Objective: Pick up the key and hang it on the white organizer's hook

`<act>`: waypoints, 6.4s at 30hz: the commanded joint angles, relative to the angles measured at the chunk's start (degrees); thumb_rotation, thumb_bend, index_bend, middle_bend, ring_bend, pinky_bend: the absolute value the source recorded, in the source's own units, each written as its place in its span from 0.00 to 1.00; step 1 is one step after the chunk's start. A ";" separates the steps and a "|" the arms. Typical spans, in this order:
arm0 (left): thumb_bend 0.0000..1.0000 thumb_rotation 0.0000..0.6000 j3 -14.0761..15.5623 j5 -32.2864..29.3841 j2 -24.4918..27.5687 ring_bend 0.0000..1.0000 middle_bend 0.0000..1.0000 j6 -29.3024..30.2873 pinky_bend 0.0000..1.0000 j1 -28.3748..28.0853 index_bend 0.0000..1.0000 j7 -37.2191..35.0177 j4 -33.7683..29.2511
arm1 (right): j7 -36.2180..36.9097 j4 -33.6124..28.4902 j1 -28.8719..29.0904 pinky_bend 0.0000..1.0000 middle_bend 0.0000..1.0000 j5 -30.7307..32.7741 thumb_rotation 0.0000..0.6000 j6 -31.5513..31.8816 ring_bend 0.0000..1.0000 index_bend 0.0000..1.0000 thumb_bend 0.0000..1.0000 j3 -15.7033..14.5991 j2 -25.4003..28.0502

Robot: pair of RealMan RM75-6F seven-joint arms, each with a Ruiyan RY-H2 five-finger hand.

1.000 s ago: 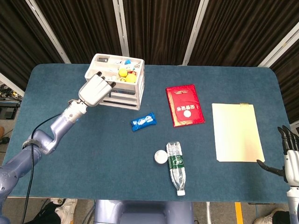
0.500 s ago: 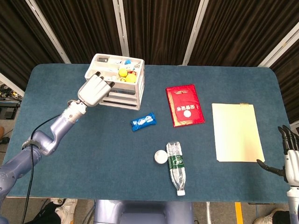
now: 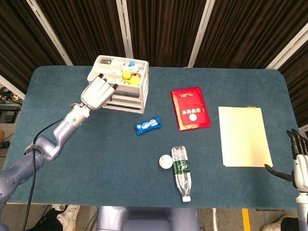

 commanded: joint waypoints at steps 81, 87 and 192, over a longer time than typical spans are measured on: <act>0.12 1.00 -4.97 -4.91 -6.59 0.80 0.91 4.38 0.69 -1.50 0.56 6.63 3.64 | 0.87 -0.19 -0.25 0.00 0.00 -0.52 1.00 0.77 0.00 0.00 0.06 0.04 0.16; 0.10 1.00 -5.15 -5.30 -6.86 0.80 0.91 4.21 0.69 -1.52 0.56 6.77 3.66 | 0.86 -0.19 -0.28 0.00 0.00 -0.60 1.00 0.84 0.00 0.00 0.07 0.00 0.13; 0.08 1.00 -11.20 -15.24 4.76 0.64 0.70 8.11 0.54 4.71 0.49 18.22 -31.38 | 0.98 -0.15 -0.66 0.00 0.00 -1.39 1.00 1.42 0.00 0.00 0.07 -0.42 0.00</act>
